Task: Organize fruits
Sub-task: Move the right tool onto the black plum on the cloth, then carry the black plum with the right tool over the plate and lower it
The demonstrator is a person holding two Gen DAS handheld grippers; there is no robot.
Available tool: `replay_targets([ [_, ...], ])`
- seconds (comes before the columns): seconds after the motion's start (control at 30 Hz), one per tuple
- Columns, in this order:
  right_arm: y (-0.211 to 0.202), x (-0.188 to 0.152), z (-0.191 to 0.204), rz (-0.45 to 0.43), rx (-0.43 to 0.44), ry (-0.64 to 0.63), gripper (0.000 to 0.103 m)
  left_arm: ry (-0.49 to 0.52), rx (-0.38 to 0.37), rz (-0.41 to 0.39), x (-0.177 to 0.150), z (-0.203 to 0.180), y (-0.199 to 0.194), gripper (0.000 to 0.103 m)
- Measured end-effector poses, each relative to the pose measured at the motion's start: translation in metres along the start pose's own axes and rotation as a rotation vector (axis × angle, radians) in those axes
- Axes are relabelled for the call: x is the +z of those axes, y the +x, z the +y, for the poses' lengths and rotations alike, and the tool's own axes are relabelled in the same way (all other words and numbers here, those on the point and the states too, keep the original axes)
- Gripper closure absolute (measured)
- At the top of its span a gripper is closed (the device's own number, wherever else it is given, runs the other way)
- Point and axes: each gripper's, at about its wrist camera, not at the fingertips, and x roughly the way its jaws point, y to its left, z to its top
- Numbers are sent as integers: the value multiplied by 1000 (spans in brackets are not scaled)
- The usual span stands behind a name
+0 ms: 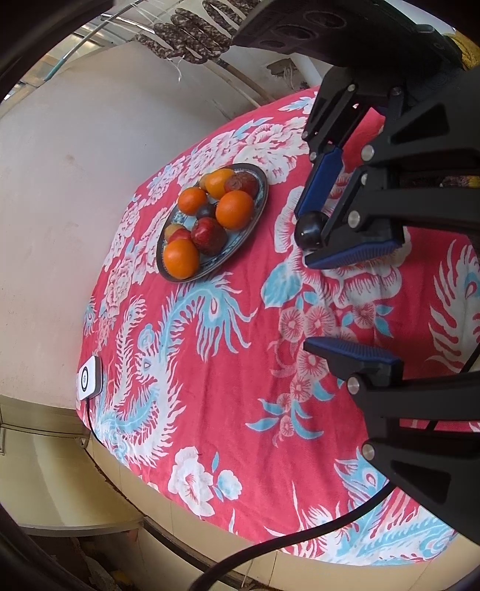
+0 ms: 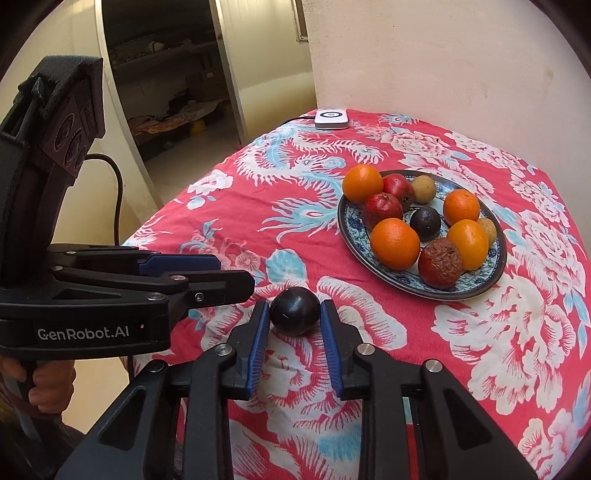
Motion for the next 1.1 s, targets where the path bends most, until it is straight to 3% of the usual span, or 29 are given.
replay_targets([
  [0.23, -10, 2, -8, -30, -7, 24, 74, 33, 1, -11, 8, -11, -1, 63],
  [0.53, -28, 15, -33, -82, -75, 67, 74, 60, -15, -34, 28, -29, 8, 63],
  [1.1, -15, 43, -76, -107, -187, 133, 74, 119, 7, -62, 48, -52, 28, 63],
])
